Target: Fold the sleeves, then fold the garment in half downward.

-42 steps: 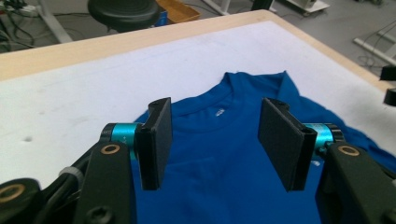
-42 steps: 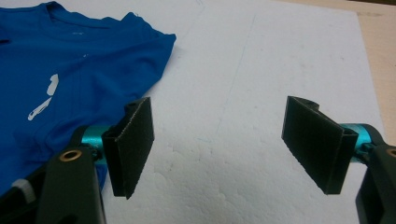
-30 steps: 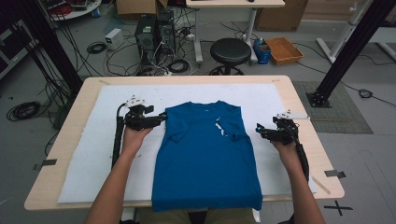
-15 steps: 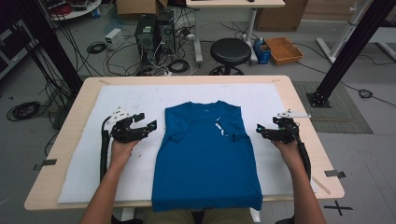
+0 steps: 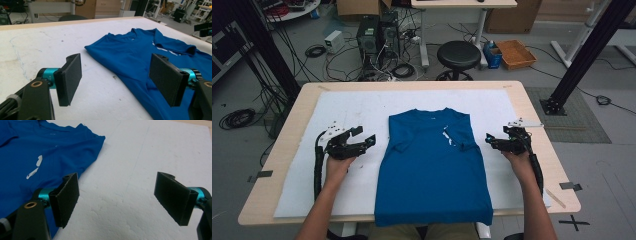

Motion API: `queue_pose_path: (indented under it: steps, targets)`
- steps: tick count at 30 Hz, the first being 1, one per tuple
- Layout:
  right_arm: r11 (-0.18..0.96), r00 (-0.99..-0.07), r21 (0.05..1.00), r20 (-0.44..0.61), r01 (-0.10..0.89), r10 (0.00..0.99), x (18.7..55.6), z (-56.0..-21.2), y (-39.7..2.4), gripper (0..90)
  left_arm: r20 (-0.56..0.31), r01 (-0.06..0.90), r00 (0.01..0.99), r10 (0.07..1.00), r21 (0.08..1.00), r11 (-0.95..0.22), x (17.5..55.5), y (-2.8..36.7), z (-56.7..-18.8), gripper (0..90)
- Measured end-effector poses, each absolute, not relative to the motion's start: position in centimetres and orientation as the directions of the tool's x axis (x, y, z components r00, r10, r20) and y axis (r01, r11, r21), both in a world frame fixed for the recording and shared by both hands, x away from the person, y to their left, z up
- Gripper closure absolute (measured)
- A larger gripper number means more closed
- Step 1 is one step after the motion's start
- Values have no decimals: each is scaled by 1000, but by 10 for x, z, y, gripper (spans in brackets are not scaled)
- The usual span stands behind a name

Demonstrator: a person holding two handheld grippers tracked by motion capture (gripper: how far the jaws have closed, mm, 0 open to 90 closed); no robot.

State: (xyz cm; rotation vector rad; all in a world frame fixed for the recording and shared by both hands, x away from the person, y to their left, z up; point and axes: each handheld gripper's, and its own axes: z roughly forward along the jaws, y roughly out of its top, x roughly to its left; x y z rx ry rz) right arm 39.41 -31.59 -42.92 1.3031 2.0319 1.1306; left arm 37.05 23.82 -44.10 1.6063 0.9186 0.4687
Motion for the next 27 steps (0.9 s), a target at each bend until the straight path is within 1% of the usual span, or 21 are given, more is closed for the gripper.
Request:
queue_pose_path:
  steps: [5,19,27]
  targets:
    - [200,-436,837,51,509,898,393,-430,-317,200,-161,299,602,782,954,-34,370,238,-440,266]
    - [198,-437,834,56,515,898,394,-432,-320,200,-158,324,576,802,945,-46,374,233,-443,267]
    - [184,-436,837,72,516,897,394,-430,-321,200,-151,345,537,830,937,-53,382,231,-438,266]
